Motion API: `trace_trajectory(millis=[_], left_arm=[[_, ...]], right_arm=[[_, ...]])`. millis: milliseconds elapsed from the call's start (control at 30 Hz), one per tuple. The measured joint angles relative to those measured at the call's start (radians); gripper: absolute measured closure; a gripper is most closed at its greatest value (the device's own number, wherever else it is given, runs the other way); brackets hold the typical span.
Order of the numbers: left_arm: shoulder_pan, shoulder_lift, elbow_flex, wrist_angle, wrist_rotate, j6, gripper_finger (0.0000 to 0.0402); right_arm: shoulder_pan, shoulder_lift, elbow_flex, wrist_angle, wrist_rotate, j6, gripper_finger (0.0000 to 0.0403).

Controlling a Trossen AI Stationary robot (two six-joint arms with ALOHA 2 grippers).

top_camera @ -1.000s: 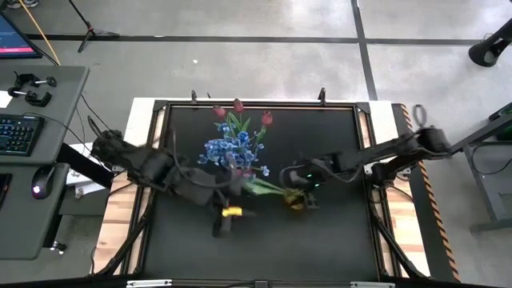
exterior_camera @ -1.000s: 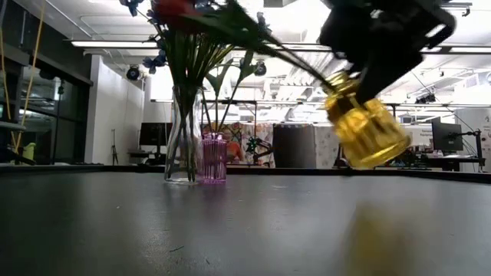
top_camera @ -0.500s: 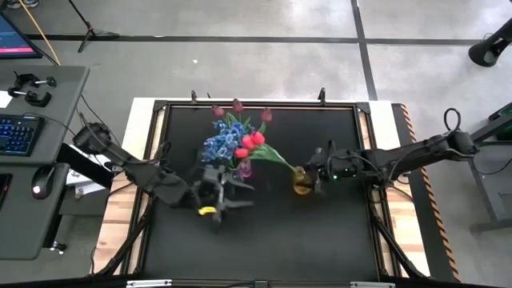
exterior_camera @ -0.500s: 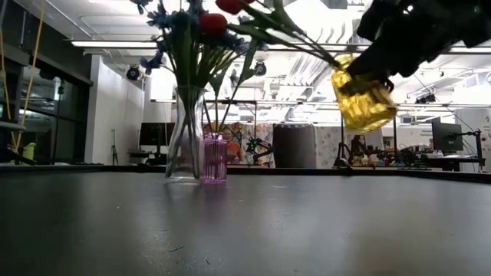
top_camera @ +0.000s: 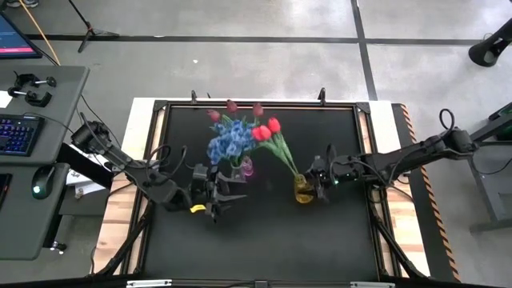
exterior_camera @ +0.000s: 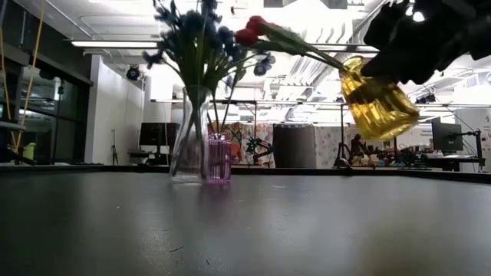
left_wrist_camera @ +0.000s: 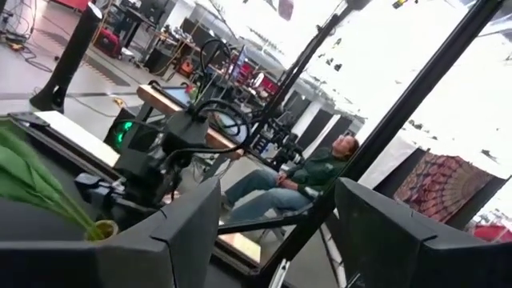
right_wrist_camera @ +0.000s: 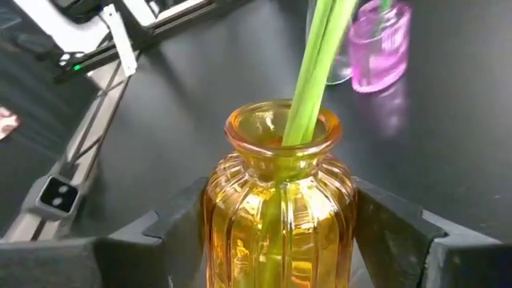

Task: Sort flowers into vase by color
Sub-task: Put the red flower into the yellow vase

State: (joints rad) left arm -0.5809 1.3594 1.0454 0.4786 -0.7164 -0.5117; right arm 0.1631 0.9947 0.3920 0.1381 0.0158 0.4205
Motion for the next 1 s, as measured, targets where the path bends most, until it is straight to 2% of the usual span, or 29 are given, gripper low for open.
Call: trace_trajectory(millis=[300, 533, 800, 1000], left_arm=[[-0.010, 0.000, 0.000, -0.045, -0.018, -0.010, 0.0168], [-0.009, 0.000, 0.000, -0.049, -0.025, -0.010, 0.0168], [-0.009, 0.000, 0.000, -0.074, -0.032, -0.030, 0.0168], [-0.009, 0.000, 0.000, -0.082, -0.033, -0.038, 0.0168]], right_arm=[[0.093, 0.000, 0.000, -0.006, 0.013, 0.028, 0.0153], [0.108, 0.000, 0.013, 0.000, 0.038, 0.034, 0.0153], [0.108, -0.004, 0.174, -0.035, 0.040, -0.104, 0.0153], [0.101, -0.024, 0.256, -0.130, 0.121, -0.143, 0.0153]])
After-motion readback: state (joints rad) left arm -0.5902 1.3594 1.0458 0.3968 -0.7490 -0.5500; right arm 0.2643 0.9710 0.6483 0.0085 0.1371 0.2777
